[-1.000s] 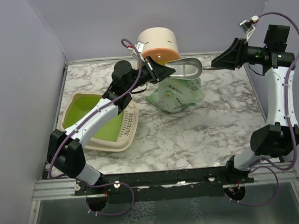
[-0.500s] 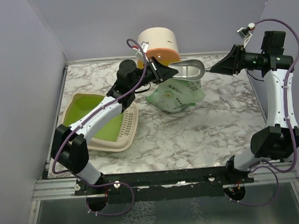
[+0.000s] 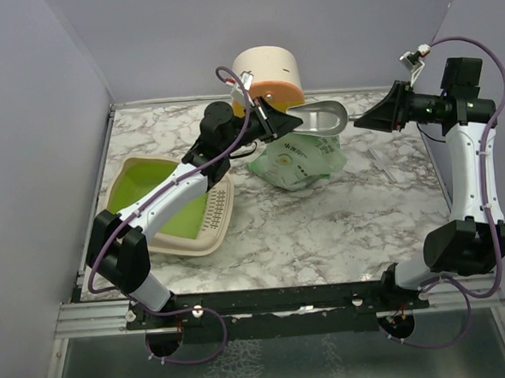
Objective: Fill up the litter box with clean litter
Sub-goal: Adjust the spatula.
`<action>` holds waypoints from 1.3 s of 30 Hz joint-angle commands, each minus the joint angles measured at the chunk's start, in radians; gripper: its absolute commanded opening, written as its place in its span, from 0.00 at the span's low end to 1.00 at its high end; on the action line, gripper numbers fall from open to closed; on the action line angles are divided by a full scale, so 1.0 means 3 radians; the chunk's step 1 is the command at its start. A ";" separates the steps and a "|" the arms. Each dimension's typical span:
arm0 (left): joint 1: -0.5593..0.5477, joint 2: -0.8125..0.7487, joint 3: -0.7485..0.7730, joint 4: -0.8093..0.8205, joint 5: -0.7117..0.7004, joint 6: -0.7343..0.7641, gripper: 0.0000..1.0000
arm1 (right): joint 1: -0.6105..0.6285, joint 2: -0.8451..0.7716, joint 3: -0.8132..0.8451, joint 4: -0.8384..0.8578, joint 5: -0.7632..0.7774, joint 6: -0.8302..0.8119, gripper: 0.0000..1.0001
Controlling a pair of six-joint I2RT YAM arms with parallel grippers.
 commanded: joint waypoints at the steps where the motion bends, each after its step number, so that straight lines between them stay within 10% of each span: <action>1: -0.0065 -0.0044 0.0090 0.0155 -0.0195 -0.0006 0.00 | 0.0008 -0.0154 -0.0147 0.0155 0.0056 0.0069 0.43; 22: -0.0129 -0.0068 -0.0015 0.0232 -0.0266 -0.0092 0.00 | 0.0008 -0.0379 -0.0425 0.0939 0.0148 0.0600 0.39; 25: -0.0134 -0.0067 -0.0022 0.0237 -0.0261 -0.0091 0.00 | 0.0008 -0.0391 -0.0470 0.0997 0.0143 0.0632 0.29; 27: -0.0134 -0.0067 -0.0029 0.0242 -0.0264 -0.0089 0.00 | 0.0008 -0.0399 -0.0495 0.1034 0.0140 0.0655 0.03; 34: -0.0129 -0.0067 -0.0062 0.0237 -0.0243 -0.0037 0.00 | 0.0008 -0.0407 -0.0503 0.1093 0.0147 0.0736 0.01; 39: -0.0129 -0.0060 -0.0046 0.0237 -0.0182 0.0034 0.29 | 0.0008 -0.0403 -0.0464 0.1014 0.0293 0.0710 0.01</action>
